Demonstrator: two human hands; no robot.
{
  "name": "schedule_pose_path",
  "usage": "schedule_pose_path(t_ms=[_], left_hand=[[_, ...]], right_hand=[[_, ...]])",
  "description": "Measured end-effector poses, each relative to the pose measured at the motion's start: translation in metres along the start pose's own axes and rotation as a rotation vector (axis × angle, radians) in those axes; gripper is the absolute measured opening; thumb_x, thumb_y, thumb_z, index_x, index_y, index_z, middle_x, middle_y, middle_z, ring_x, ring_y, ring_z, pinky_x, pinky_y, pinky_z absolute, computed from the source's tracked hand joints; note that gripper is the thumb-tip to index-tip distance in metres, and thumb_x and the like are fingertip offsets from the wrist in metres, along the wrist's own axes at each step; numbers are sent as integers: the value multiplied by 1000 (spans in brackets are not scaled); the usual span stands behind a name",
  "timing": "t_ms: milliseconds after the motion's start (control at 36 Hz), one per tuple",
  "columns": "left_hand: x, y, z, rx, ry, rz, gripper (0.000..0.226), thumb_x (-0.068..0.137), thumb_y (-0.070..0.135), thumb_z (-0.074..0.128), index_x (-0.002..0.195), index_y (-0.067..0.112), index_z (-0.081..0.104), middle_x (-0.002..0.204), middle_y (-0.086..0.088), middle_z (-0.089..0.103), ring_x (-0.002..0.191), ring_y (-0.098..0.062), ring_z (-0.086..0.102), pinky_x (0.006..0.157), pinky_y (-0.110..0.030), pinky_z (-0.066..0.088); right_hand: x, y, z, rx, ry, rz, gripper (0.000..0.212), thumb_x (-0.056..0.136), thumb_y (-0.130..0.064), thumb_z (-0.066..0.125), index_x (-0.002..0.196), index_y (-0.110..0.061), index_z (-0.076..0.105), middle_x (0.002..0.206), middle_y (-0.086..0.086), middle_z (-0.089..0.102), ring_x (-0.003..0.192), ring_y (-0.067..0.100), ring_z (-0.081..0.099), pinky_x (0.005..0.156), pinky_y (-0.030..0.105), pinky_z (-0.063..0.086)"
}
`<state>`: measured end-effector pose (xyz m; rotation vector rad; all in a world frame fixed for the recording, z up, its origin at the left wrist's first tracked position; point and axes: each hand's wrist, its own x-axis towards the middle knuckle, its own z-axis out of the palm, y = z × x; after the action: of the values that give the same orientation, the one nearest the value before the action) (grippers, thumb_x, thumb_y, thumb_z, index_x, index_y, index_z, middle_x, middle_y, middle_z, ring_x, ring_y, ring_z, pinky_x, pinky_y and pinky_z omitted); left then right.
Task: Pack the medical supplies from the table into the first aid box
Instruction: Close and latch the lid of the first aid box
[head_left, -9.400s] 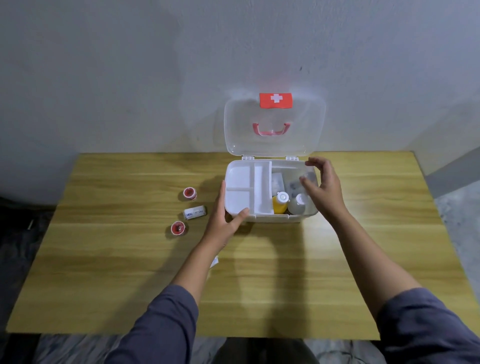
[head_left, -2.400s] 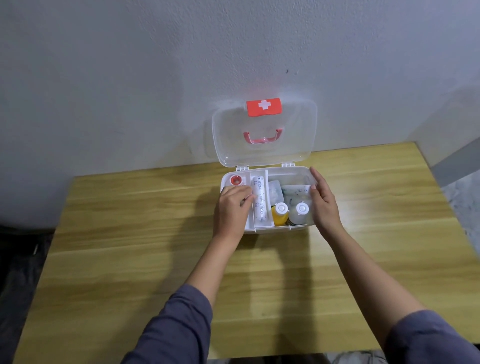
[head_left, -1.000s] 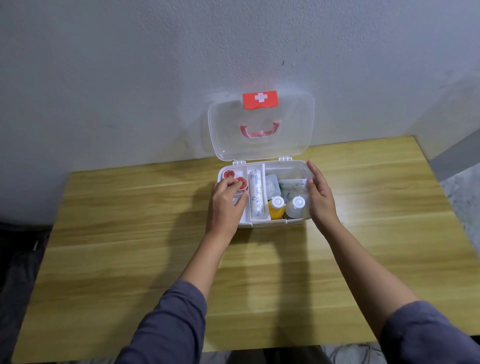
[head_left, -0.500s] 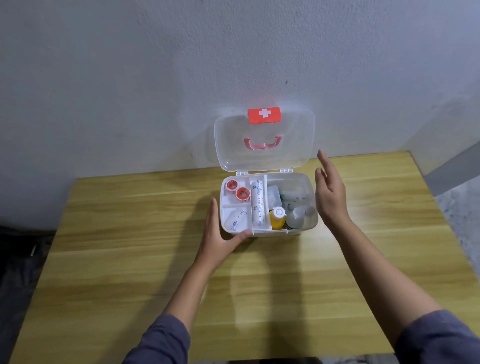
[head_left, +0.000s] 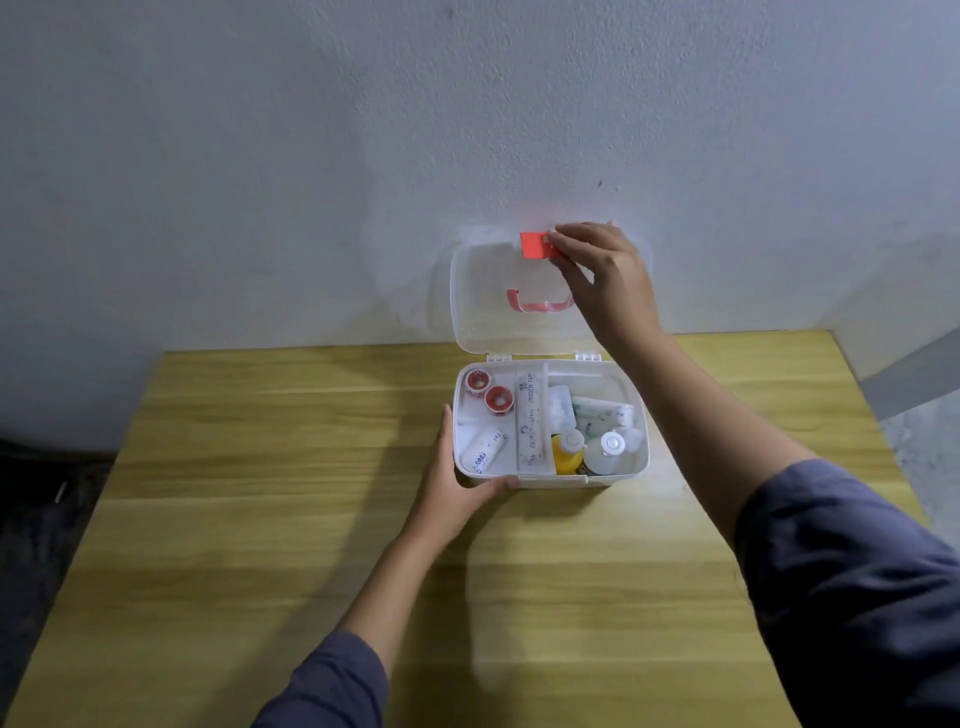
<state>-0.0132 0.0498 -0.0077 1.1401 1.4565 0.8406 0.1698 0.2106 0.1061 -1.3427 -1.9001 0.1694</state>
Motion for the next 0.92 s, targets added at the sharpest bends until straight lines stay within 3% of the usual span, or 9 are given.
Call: schedule_pose_path(t_ms=[83,250,361,472,667,750,861,917], left_hand=[[2,-2,0,-3,1,8,114,55,44,87,143,41,15,146,8,40,132,-10,40,106,-48,39],[2,6,5,-68,27,68,106,54,42,87,140,36,26,136,13,48,126,-5,45,102,-45,44],[7,13,9,-87,32,127,87,54,33,88,127,37,41,126,9,56,117,-7,54,97,-43,49],[12,19,13,-90,51,159,91,52,36,88,129,31,41,127,10,56,118,-6,53,98,-36,47],[18,11,22,-151,86,137,93,51,38,87,130,25,42,127,0,59,117,-16,56,98,-46,47],[21,8,24,-106,97,177,84,57,33,86,129,34,42,128,4,57,119,-11,54,101,-40,45],[22,4,26,-76,138,205,86,59,26,86,131,32,40,129,14,53,121,2,48,101,-23,40],[22,2,26,-63,131,204,88,58,29,85,134,28,40,132,13,52,123,1,47,103,-25,39]], right_hand=[[3,-7,-5,42,43,30,25,87,-20,59,105,-7,70,105,11,72,98,29,63,86,29,46],[-19,-15,-21,128,118,21,21,85,-17,63,102,-6,71,100,10,73,94,24,63,85,2,37],[-53,-20,-32,118,152,-33,17,85,-15,63,99,-6,71,95,8,73,89,17,61,86,4,36],[-94,-20,-35,101,160,-93,18,87,-15,60,97,-3,70,92,10,72,87,17,57,86,9,39],[-155,-7,-28,107,17,-77,19,88,-13,59,97,-1,69,91,11,71,87,17,56,83,13,41],[-170,-2,-25,135,-29,-54,23,90,-18,56,99,-2,69,92,10,70,87,18,56,81,18,44],[-186,5,-18,168,-66,12,19,86,-14,61,100,-5,70,94,9,69,91,17,57,80,25,48],[-193,7,-15,185,-75,34,21,86,-19,61,101,-7,70,96,8,69,92,15,58,81,28,51]])
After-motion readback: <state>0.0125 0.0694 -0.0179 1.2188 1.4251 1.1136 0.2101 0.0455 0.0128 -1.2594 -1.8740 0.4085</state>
